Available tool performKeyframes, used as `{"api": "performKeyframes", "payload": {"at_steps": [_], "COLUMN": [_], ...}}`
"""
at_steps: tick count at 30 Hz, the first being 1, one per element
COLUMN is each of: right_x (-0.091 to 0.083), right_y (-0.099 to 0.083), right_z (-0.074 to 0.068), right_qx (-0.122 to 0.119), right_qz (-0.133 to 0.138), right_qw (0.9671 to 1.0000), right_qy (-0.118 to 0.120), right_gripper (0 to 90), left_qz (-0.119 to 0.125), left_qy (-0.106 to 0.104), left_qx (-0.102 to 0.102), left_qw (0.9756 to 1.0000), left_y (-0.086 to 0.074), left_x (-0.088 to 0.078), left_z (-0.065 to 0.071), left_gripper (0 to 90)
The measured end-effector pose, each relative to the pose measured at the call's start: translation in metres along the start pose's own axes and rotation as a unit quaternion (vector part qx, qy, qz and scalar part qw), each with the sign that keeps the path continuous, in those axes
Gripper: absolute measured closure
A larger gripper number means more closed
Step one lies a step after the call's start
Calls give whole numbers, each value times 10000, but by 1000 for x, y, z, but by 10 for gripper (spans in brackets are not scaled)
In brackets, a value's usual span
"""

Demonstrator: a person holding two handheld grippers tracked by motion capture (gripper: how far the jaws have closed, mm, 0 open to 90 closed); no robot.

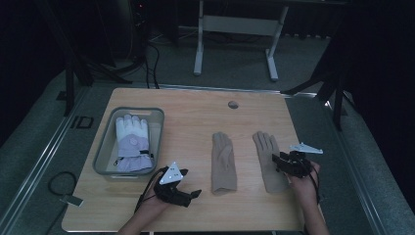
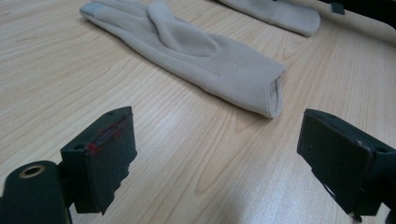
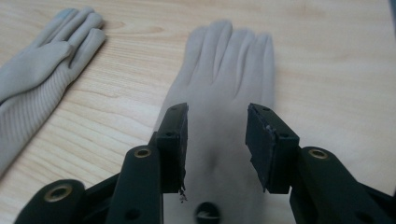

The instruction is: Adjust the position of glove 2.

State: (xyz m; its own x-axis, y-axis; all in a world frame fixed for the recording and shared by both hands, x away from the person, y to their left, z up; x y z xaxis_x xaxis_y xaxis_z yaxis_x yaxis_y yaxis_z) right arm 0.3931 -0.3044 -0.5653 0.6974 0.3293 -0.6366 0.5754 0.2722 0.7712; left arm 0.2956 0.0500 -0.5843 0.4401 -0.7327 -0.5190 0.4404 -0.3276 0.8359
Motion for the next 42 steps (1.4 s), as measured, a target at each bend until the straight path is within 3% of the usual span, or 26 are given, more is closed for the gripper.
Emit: {"api": "performKeyframes", "payload": {"at_steps": [2,5,13,20,22,25,26,27,29,31,35,37,38,42], "right_x": [-4,-6,9,20,30,29,29,30,30,30,29,29,27,21], "right_y": [4,7,-1,-8,-18,-19,-19,-19,-19,-19,-14,-14,-5,9], "right_z": [3,7,11,7,3,1,1,0,-1,-2,-10,-10,-21,-31], "right_qx": [-268,-523,-793,-820,-1019,-955,-955,-900,-837,-742,-37,-37,52,152], "right_qz": [187,219,-105,-325,-514,-525,-525,-474,-439,-429,-514,-514,-451,-323], "right_qw": [9994,9981,9959,9943,9916,9923,9923,9937,9950,9961,9985,9985,9985,9986], "right_qy": [124,241,431,591,616,585,585,468,313,218,-207,-207,-303,-394], "right_gripper": [595,598,565,557,594,608,638,742,785,794,824,824,827,827], "left_qz": [-1,-12,-6,-12,-29,-30,-31,-30,-30,-19,-16,-16,1,20], "left_qy": [-4,-8,-33,-41,-47,-55,-57,-59,-56,-59,-59,-54,-40,-29], "left_qx": [3,16,39,65,73,72,78,76,83,73,60,63,56,56], "left_qw": [10000,10000,10000,10000,10000,10000,9999,9999,9999,10000,10000,10000,10000,10000], "left_y": [0,-1,-2,-3,-3,-4,-4,-4,-4,-3,-3,-3,-3,-2], "left_x": [1,1,1,1,2,2,2,3,3,3,3,3,2,1], "left_z": [0,0,1,1,1,1,2,2,2,2,2,2,1,1], "left_gripper": [117,117,117,117,117,117,117,117,117,117,117,117,117,117]}}
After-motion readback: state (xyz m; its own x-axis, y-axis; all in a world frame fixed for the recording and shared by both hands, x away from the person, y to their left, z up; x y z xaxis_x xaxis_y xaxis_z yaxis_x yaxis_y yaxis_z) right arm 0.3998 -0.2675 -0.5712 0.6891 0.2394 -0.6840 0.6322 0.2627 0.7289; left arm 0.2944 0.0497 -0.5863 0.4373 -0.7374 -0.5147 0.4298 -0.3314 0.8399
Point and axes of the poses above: each handheld gripper's, and its own axes: x roughly forward along the jaws, y roughly out of its top, z roughly to its right, the point moved 7 cm from there along x, roughly forward along the jaws, and after that the axes turned 4 degrees about -x, right-handed, at the moved point
